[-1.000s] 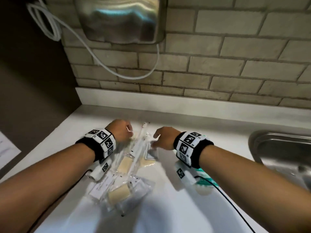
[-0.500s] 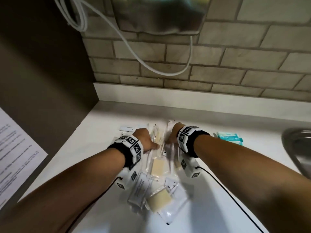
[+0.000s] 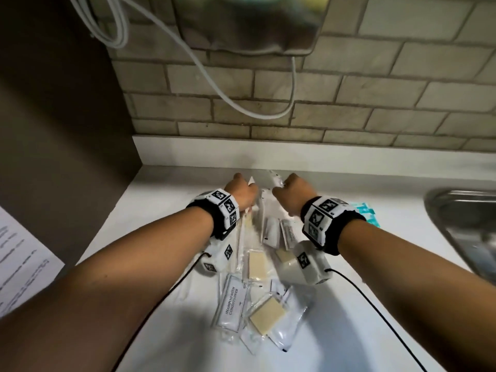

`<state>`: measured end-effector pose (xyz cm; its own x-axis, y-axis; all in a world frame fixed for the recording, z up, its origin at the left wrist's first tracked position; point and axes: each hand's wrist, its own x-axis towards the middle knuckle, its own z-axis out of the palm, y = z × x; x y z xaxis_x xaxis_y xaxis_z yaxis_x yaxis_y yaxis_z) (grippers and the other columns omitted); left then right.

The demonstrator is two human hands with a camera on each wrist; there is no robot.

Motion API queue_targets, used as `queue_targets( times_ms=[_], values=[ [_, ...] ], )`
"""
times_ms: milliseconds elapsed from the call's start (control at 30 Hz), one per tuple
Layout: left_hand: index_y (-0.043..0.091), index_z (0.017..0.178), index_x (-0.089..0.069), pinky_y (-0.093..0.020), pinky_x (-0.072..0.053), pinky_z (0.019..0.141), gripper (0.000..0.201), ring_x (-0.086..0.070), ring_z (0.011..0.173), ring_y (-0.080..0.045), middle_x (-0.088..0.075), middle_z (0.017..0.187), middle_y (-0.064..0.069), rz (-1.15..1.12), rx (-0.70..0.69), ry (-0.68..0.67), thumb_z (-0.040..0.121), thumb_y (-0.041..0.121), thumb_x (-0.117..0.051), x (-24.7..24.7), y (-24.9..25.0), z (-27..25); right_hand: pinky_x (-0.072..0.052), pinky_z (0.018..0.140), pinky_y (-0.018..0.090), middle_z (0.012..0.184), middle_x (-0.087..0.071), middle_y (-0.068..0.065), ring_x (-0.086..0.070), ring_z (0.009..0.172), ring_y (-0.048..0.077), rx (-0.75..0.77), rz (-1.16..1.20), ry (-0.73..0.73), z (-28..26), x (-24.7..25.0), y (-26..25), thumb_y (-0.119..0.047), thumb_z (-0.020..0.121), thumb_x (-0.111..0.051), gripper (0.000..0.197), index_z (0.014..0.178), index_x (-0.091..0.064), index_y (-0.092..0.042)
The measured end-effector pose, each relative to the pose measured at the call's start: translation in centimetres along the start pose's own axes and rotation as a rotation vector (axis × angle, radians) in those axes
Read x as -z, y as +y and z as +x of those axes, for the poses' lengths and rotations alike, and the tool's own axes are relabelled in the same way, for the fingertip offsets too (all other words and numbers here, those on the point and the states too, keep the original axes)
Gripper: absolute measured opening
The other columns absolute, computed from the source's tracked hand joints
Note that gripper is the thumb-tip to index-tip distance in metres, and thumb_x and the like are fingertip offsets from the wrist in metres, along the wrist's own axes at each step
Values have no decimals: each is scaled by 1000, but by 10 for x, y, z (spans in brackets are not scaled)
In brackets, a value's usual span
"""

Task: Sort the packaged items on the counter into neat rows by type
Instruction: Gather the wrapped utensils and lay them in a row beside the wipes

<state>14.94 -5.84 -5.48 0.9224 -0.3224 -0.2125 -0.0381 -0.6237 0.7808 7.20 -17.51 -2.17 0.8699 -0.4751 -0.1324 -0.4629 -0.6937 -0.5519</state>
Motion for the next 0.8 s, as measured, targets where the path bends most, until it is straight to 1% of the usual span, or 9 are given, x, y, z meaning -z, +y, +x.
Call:
queue_targets(
  times_ms=[100,267,333,400,467,533,600,667,800],
  values=[
    [-5,114,-49,-35,-54,64,40,-69,87,-41,-69,102,-25,221,-19,-97,91,28,-46,-15,-1,12,-37,73,29,120,-58,23,-57,107,36,1,1,-17,-10,3,9,-28,93,-48,42,122,-46,3],
    [5,109,-45,-28,-47,43,24,-63,54,-28,-67,91,-17,148,-26,-5,91,21,-48,1,2,13,-35,71,28,118,-58,18,-49,89,27,-86,8,-111,-14,1,29,-26,94,-46,41,126,-43,0],
    [6,107,-51,-30,-50,50,24,-65,61,-28,-66,94,-14,155,-43,97,91,24,-52,25,-5,10,-37,72,29,116,-57,16,-49,90,27,-112,3,-154,-11,-5,28,-27,93,-45,43,128,-41,-2],
    [4,107,-58,-32,-51,66,28,-67,83,-34,-67,102,-16,305,-47,132,88,25,-57,47,-20,8,-38,70,29,106,-55,11,-50,88,26,-122,2,-180,-6,-12,20,-28,92,-46,47,130,-40,-3],
    [0,98,-65,-35,-54,71,28,-68,89,-35,-70,98,-19,396,-17,6,83,23,-65,57,-38,5,-39,64,28,98,-53,7,-53,83,25,-127,17,-191,2,-21,7,-29,90,-48,51,132,-37,-2],
    [4,88,-71,-32,-55,71,34,-69,81,-28,-74,87,-13,414,-4,-90,78,36,-74,54,-48,-2,-43,62,29,92,-56,5,-55,79,25,-116,14,-193,11,-28,-7,-31,88,-54,56,132,-36,-1],
    [13,82,-71,-30,-53,75,42,-67,83,-24,-73,85,-5,401,-74,-37,70,54,-77,45,-50,-5,-50,75,34,102,-59,7,-60,90,29,-128,-10,-201,24,-37,-16,-33,87,-60,63,134,-33,-2],
    [22,83,-68,-32,-53,83,44,-62,93,-21,-69,95,0,409,-154,4,65,61,-77,35,-48,-7,-49,93,39,129,-55,12,-57,115,32,-112,-171,-244,31,-40,-19,-32,87,-62,66,138,-31,-4],
    [16,83,-71,-36,-54,78,45,-59,90,-24,-65,95,-6,709,-119,-129,77,61,-65,14,-45,-11,-38,104,37,148,-33,18,-38,134,36,40,-446,-228,30,-38,-18,-25,93,-56,64,147,-26,-6]
  ],
)
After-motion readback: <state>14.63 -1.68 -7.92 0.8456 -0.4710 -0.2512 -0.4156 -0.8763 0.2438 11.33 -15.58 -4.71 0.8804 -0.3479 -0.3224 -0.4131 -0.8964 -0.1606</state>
